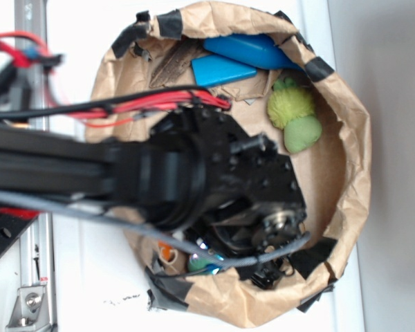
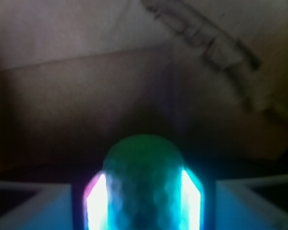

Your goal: Grab the green ball.

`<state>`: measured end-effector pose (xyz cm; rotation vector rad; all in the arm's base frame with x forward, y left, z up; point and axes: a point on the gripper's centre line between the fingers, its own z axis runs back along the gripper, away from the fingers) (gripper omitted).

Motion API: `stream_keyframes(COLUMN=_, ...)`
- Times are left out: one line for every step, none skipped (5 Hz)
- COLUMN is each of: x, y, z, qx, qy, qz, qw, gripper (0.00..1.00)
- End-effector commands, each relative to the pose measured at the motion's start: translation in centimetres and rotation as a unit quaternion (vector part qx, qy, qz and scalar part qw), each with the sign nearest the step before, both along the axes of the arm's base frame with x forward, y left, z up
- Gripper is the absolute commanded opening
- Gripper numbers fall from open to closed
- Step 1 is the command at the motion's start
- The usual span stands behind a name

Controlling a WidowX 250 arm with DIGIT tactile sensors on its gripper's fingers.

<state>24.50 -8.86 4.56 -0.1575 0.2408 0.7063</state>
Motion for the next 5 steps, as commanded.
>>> stream_keyframes(x=0.3, y=8.0, z=9.6, qx=0.121, qy=-0.154, qz=-0.072, qw=0.978, gripper=0.0)
stream_keyframes(x=1.2, y=10.2, z=12.9, qx=0.151, qy=-0.177, qz=-0.155, qw=0.96, gripper=0.0)
stream_keyframes(x=1.8, y=10.8, z=13.8, qx=0.188, qy=-0.234, qz=-0.256, qw=0.919, gripper=0.0)
stream_keyframes(x=2.0, y=10.6, z=12.9, qx=0.194, qy=-0.252, qz=-0.301, qw=0.899, gripper=0.0)
stream_keyframes(x=1.4, y=10.6, z=13.0, qx=0.185, qy=-0.261, qz=-0.309, qw=0.896, gripper=0.0)
